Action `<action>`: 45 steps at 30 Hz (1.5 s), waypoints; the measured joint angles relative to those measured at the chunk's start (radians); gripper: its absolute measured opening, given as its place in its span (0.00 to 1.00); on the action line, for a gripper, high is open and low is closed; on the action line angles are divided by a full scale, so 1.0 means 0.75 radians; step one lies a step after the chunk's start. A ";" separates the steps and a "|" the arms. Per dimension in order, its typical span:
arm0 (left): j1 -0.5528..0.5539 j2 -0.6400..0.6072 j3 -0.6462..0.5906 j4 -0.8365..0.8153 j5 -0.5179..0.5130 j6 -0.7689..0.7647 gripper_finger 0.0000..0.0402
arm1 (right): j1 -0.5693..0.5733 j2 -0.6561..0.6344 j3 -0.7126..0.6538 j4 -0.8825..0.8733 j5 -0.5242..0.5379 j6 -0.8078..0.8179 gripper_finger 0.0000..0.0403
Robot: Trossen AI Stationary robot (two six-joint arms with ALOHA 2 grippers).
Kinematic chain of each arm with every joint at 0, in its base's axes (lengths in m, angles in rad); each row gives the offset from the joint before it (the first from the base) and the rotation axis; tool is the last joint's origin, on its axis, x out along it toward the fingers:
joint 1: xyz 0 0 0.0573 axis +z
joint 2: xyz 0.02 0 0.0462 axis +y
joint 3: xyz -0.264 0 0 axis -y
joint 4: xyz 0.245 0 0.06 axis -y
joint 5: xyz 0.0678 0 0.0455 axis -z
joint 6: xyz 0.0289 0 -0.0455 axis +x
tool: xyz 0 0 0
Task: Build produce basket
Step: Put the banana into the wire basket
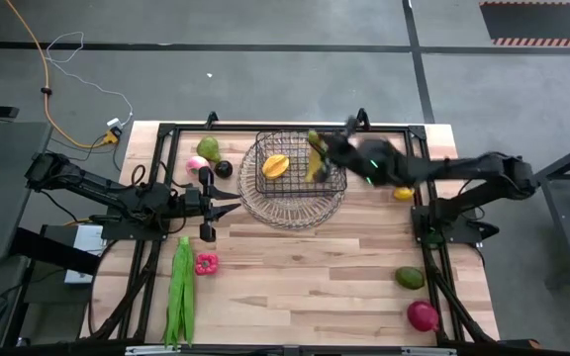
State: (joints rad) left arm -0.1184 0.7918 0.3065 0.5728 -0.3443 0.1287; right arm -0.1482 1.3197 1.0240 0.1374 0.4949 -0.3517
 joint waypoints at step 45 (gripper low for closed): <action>0.000 0.000 0.000 0.000 -0.015 0.007 0.21 | -0.337 0.832 0.745 -1.078 -0.743 0.088 0.18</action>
State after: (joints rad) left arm -0.1184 0.7918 0.3065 0.5730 -0.3553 0.1337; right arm -0.4009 1.9434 1.5825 -0.6713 -0.0626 -0.2855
